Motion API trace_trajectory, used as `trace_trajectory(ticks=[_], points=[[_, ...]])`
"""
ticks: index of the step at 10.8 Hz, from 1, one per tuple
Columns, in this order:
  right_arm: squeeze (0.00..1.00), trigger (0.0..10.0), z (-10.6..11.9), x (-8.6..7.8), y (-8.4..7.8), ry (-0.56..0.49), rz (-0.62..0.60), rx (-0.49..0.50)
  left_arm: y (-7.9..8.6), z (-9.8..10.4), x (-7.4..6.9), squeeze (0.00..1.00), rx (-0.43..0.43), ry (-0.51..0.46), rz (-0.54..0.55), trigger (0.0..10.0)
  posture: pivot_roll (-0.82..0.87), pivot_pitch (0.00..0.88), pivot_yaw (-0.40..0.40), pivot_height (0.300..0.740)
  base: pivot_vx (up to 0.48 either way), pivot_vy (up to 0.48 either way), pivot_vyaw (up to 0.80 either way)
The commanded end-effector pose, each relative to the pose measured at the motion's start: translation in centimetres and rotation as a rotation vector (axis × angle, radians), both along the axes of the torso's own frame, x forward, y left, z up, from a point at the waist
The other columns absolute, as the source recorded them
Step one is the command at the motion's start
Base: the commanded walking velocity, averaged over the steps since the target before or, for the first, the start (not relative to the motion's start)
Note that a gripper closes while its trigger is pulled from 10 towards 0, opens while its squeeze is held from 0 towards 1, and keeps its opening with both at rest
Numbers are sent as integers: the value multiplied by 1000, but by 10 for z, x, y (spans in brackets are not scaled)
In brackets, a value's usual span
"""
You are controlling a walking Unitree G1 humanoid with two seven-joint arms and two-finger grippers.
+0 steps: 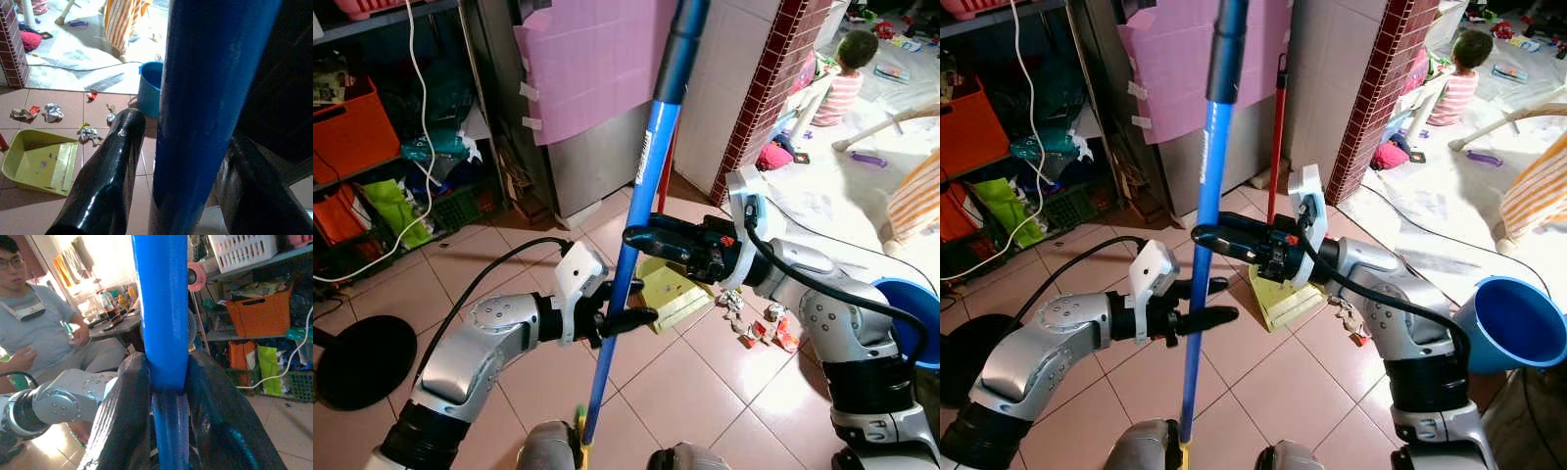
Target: Sweep floor
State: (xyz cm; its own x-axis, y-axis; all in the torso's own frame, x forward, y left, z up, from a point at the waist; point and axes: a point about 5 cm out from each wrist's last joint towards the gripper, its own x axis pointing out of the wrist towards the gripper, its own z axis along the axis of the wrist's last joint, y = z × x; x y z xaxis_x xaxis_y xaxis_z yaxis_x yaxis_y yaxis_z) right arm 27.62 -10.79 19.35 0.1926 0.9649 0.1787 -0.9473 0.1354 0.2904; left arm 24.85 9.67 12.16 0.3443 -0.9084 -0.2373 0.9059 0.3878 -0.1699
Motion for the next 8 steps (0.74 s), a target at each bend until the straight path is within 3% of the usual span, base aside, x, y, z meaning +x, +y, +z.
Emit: trace_trajectory(ticks=[1, 8], points=[[0, 0, 11, -4, -1, -35, 36, 43, -2, -1, 0, 0, -1, 6, -23, 0, 48, 126, -34, 740, 0, 0, 0], [0, 0, 10, -7, 0, -26, 41, 37, -5, -4, 1, 0, -19, -1, -10, 0, 48, 129, -34, 740, 0, 0, 0]])
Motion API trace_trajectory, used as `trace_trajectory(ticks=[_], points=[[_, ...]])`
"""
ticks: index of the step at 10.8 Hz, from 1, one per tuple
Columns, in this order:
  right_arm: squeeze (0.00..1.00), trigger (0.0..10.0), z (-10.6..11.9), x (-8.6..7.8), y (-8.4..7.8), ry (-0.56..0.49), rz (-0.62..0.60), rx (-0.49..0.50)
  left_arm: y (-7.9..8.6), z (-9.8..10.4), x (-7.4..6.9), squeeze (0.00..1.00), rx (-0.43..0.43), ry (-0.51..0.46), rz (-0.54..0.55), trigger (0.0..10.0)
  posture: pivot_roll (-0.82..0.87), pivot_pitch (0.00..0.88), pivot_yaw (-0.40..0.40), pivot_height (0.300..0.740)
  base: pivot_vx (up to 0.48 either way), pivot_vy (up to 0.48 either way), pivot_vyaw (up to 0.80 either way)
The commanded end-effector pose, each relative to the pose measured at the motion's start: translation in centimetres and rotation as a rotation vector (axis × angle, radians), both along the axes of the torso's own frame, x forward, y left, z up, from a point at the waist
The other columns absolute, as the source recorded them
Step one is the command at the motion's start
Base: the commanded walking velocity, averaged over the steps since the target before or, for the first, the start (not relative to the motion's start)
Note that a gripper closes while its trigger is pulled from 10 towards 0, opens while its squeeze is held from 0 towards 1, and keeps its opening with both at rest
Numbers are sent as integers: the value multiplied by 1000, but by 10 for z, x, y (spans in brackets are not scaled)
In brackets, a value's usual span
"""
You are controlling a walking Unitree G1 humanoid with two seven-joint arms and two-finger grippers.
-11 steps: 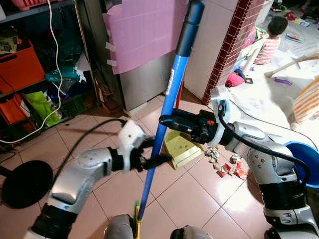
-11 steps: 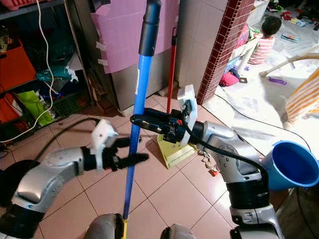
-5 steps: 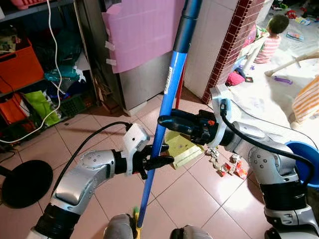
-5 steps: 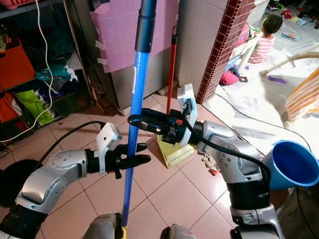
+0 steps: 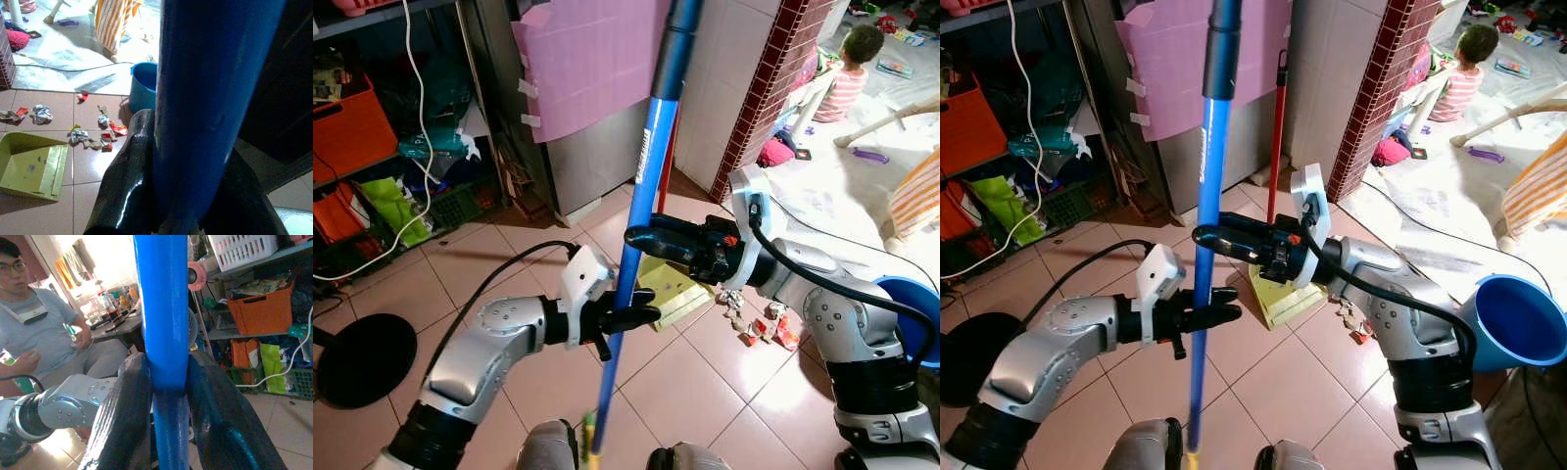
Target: Sweep floor
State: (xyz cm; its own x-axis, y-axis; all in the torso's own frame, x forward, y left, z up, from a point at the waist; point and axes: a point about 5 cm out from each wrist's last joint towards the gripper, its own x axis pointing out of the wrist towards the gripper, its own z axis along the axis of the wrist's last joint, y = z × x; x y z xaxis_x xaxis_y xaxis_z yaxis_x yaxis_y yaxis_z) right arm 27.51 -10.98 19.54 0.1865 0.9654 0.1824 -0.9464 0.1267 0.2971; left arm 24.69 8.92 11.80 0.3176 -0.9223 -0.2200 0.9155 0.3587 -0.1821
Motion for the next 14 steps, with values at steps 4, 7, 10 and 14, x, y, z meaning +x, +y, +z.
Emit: trace_trajectory(ticks=[4, 7, 10, 14], points=[[0, 0, 8, -5, 3, -31, 34, 37, 0, -1, 2, 0, -13, -2, 14, 0, 49, 126, -35, 740, 0, 0, 0], [0, 10000, 5, 0, 2, -33, -14, 14, 6, 0, 12, 0, 24, -109, 118, 0, 50, 124, -34, 740, 0, 0, 0], [1000, 10000, -5, 9, -2, -4, -70, -7, 15, -3, 14, 0, 66, -145, 146, 0, 56, 116, -39, 740, 0, 0, 0], [1000, 10000, 13, 28, -11, -69, -110, -4, 15, -9, 6, 0, 81, -130, 89, 0, 55, 108, -35, 740, 0, 0, 0]])
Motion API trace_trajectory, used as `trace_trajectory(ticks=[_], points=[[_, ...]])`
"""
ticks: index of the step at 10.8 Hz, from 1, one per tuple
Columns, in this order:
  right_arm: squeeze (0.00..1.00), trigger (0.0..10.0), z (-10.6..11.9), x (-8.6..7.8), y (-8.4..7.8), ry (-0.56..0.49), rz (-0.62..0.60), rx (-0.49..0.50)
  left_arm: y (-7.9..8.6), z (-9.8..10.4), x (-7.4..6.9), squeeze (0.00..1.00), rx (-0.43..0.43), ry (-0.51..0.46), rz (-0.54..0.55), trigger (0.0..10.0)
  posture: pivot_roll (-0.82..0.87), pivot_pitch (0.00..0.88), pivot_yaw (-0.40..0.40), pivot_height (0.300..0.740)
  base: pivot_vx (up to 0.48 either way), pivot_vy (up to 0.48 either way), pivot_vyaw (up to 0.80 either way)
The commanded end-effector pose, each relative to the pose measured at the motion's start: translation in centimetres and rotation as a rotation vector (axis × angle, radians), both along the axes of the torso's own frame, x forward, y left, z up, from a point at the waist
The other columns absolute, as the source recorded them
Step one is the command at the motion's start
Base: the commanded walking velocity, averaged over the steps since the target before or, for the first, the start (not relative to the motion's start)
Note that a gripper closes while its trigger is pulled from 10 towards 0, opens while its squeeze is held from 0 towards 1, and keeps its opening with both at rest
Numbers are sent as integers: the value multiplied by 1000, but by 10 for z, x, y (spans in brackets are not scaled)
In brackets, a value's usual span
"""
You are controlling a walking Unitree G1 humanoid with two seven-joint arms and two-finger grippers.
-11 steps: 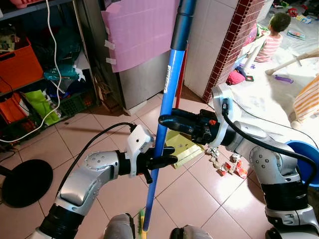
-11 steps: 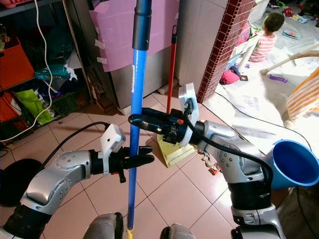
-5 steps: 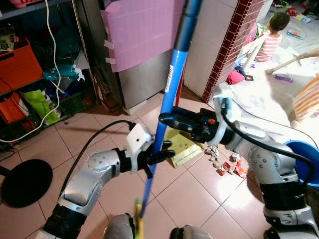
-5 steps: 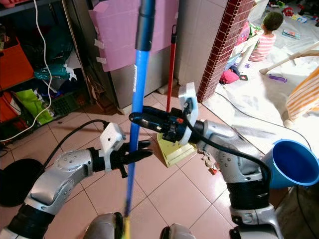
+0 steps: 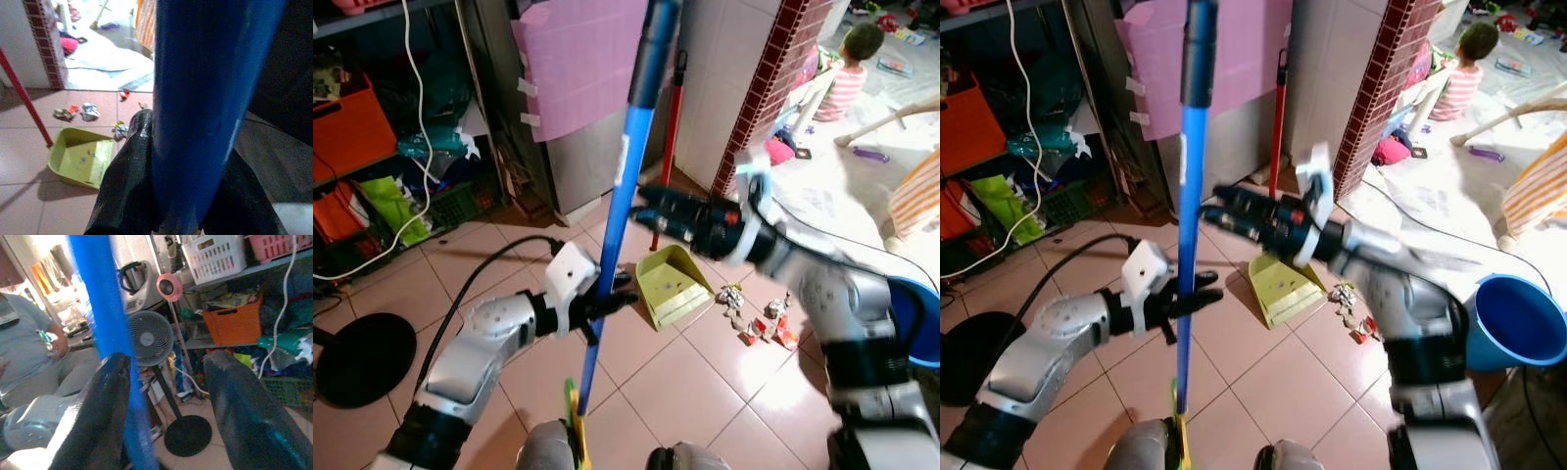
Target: Sweep floor
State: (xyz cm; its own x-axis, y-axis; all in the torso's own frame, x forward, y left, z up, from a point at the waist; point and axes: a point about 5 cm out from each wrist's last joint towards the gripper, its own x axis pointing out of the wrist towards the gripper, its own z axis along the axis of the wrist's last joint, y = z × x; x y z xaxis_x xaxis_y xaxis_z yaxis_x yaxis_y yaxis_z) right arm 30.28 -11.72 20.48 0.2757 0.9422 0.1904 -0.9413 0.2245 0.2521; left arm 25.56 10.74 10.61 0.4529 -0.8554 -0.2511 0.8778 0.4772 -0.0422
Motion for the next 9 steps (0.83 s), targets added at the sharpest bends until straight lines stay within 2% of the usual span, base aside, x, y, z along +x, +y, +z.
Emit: trace_trajectory(ticks=[1, 4, 6, 7, 8, 9], points=[[1000, 10000, 10, 5, -3, -47, 6, -2, -4, 0, -5, 0, -1, -2, -50, 0, 57, 107, -34, 740, 0, 0, 0], [1000, 10000, 16, 9, -3, -63, 15, -1, -4, 0, -6, 0, -1, 2, -55, 0, 58, 105, -34, 740, 0, 0, 0], [1000, 10000, 49, 26, -11, -170, 74, -59, -1, -2, -8, 0, 18, 9, -61, 0, 61, 101, -41, 740, 0, 0, 0], [651, 10000, 57, 28, -15, -192, 64, -60, 8, -8, -11, 0, 62, 38, -37, 0, 51, 103, -40, 740, 0, 0, 0], [0, 10000, 51, 27, -16, -184, 41, -65, 13, -5, -15, 0, 22, 60, -1, 0, 49, 105, -44, 740, 0, 0, 0], [0, 10000, 39, 23, -16, -161, 61, -70, 14, -4, -18, 0, 1, 67, 17, 0, 55, 107, -48, 740, 0, 0, 0]])
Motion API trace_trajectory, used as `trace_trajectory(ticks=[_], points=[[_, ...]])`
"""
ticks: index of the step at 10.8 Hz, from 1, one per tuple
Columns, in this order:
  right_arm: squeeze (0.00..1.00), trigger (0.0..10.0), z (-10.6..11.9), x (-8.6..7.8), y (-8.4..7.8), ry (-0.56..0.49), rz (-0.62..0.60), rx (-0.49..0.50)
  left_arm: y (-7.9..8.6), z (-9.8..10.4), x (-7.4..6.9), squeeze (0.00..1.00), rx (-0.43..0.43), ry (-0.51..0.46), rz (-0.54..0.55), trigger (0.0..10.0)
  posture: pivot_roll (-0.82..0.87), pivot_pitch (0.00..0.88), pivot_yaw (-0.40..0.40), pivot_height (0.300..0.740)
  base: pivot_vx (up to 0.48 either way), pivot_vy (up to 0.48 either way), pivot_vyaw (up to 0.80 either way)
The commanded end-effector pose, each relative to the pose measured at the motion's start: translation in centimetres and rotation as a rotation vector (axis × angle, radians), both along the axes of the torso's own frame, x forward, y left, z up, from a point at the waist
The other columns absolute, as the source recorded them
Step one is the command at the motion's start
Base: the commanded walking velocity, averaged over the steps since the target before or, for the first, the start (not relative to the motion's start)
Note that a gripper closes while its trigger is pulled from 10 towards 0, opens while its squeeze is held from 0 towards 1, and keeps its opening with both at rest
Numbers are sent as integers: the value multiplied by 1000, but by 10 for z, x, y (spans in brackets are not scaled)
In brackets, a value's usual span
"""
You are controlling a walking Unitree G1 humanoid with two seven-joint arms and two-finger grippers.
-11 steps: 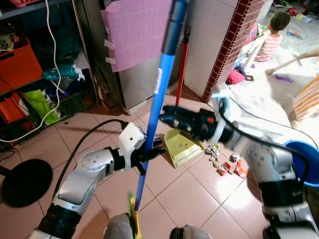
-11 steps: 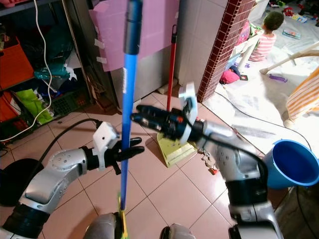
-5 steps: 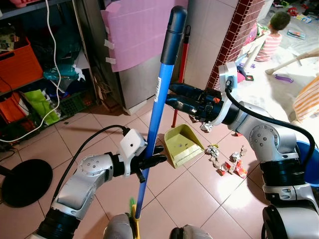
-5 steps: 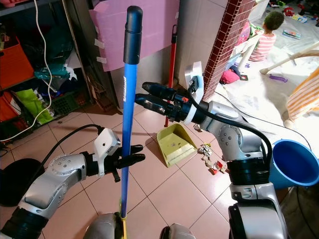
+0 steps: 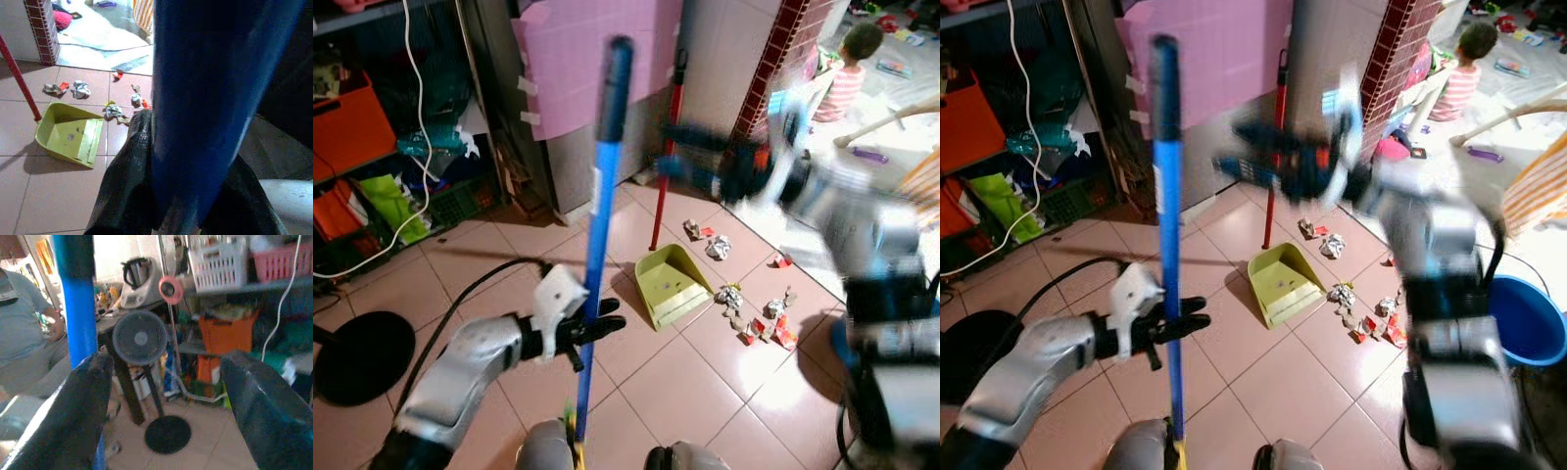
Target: Sweep floor
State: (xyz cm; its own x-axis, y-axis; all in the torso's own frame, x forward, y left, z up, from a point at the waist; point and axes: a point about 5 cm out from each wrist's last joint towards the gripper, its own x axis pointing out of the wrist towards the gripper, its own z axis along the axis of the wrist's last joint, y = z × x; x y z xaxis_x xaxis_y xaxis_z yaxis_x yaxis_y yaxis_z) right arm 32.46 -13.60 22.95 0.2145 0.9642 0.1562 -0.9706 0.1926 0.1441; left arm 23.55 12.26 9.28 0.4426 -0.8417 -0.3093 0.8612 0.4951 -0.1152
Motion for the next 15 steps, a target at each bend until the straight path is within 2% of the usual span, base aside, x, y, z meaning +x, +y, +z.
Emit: trace_trajectory(ticks=[1, 2, 6, 8, 9, 10, 11, 12, 13, 14, 15], points=[[0, 10000, 1, -6, 5, -24, 45, -10, 0, 7, 0, 0, -7, -25, 3, 0, 63, 111, -50, 740, 0, 0, 0], [0, 10000, -3, -11, 6, -13, 64, -9, -1, 7, 0, 0, -5, -21, -2, 0, 62, 113, -47, 740, 0, 0, 0], [0, 10000, 33, -14, 13, -114, 143, -12, -6, 1, -3, 0, 21, 11, -52, 0, 43, 110, -47, 740, 0, 0, 0], [0, 10000, 40, -19, 17, -132, 170, -12, -6, 0, -3, 0, 24, 18, -56, 0, 43, 110, -49, 740, 0, 0, 0], [0, 9020, 42, -22, 20, -121, 183, -12, -6, 0, -4, 0, 26, 20, -60, 0, 43, 110, -49, 740, 0, 0, 0], [0, 1137, 41, -27, 24, -103, 208, -18, -7, -1, -3, 0, 36, 18, -73, 0, 36, 108, -49, 740, 0, 0, 0], [0, 3137, 38, -32, 27, -86, 253, -56, -8, -2, -3, 0, 47, 16, -86, 0, 29, 107, -49, 740, 0, 0, 0], [0, 4431, 37, -35, 29, -69, 279, -72, -8, -2, -3, 0, 61, 10, -98, 0, 24, 105, -50, 740, 0, 0, 0], [0, 7098, 38, -36, 31, -51, 289, -79, -9, -2, -2, 0, 67, 3, -106, 0, 22, 105, -51, 740, 0, 0, 0], [0, 10000, 35, -35, 35, -62, 287, -135, -11, -2, -2, 0, 81, -8, -118, 0, 19, 104, -53, 740, 0, 0, 0], [0, 10000, 35, -31, 40, -46, 268, -143, -14, 0, -1, 0, 78, -17, -128, 0, 18, 102, -55, 740, 0, 0, 0]])
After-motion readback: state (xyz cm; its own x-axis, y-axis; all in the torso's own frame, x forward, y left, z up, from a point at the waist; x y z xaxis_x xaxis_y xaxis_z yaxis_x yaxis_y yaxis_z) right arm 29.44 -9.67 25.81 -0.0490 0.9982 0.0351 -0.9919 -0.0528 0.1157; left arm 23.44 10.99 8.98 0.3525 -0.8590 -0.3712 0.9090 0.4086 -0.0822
